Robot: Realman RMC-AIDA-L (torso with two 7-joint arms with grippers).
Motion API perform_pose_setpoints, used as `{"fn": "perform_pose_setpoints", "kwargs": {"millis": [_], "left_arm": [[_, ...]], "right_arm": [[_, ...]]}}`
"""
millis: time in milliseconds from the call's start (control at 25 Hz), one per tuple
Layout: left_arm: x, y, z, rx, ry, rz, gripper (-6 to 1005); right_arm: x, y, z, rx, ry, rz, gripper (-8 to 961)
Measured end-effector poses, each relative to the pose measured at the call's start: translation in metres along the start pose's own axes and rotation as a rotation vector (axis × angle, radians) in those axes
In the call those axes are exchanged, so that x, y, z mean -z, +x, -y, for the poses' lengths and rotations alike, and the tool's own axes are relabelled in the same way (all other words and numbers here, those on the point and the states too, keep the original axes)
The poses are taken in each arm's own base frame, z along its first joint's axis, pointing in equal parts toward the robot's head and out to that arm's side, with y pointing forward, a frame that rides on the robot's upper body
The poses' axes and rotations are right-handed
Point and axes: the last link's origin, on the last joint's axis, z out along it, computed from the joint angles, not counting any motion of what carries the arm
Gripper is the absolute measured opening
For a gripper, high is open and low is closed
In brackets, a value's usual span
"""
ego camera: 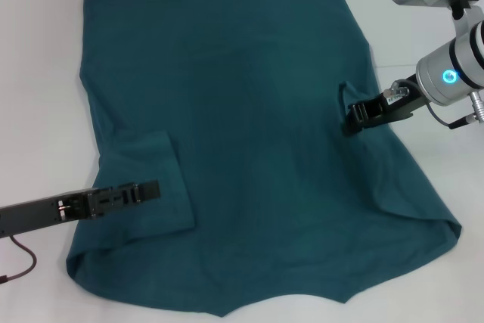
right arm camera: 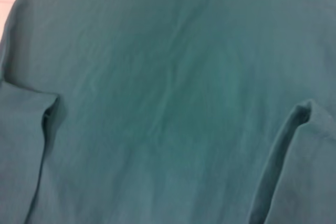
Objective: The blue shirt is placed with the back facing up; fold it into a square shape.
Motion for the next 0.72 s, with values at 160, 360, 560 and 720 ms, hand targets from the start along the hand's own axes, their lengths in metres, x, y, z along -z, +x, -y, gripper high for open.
{"fn": "perform_pose_setpoints", "kwargs": {"millis": [160, 360, 560, 720], "left_arm": [[0.0, 0.0, 0.0, 0.0, 0.0, 0.0, 828], [0.0, 0.0, 0.0, 0.005, 0.0, 0.0, 828], [0.007, 0.003, 0.003, 0.106, 0.013, -0.012, 829], [0.022, 0.001, 0.006, 0.268, 0.017, -0.026, 828]], "right_arm": [[0.001, 0.001, 0.0, -0.028, -0.03, 0.016, 98], [0.008, 0.003, 0.006, -0.082, -0.08, 0.038, 150], [0.023, 0.013, 0.021, -0.151, -0.157, 0.052, 353], [0.039, 0.026, 0.035, -0.206, -0.226, 0.067, 426]]}}
